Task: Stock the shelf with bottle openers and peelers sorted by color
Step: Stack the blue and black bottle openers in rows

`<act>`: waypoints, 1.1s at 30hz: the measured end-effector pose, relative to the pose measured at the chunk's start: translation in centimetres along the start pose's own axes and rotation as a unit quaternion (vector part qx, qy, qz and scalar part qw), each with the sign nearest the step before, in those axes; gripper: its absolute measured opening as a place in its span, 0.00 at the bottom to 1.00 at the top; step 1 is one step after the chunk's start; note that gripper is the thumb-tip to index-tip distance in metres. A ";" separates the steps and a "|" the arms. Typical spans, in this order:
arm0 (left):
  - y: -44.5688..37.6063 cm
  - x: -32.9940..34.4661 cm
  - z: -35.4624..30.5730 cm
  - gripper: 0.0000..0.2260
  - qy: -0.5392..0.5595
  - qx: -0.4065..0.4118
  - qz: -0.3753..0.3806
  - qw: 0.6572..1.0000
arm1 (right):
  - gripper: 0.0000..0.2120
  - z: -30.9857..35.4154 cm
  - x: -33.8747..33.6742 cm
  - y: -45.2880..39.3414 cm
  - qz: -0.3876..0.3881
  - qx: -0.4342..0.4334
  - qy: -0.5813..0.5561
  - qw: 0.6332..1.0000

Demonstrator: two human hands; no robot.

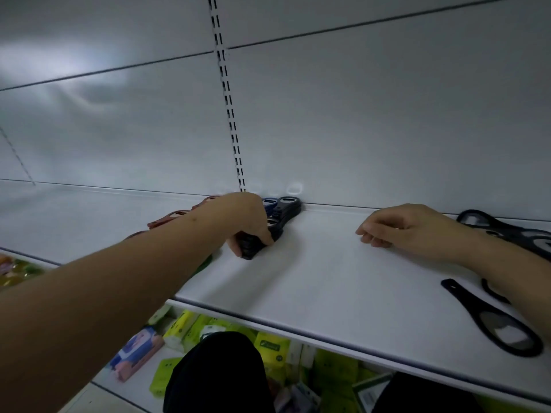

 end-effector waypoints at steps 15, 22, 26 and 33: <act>3.4 8.8 -14.3 0.22 0.067 0.591 0.040 0.803 | 0.18 -3.9 -9.7 1.9 -0.186 0.239 0.214 0.929; -2.3 12.7 -15.1 0.18 0.087 0.617 0.023 0.782 | 0.38 -5.7 -10.2 2.2 -0.049 0.339 0.297 0.892; -5.7 11.7 -15.1 0.15 0.089 0.599 0.005 0.796 | 0.32 -6.6 -9.9 1.4 -0.062 0.354 0.312 0.879; -9.0 10.9 -17.0 0.30 0.035 0.572 -0.058 0.817 | 0.31 -7.0 -10.4 1.3 -0.121 0.361 0.267 0.885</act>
Point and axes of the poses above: each hand's wrist, its own y-axis away from the middle knuckle, its own x-axis out of the palm, z = x × y, the point moved 1 cm from there along -y, towards the middle knuckle, and after that the axes turned 13 degrees about x, right-handed, at the moved point
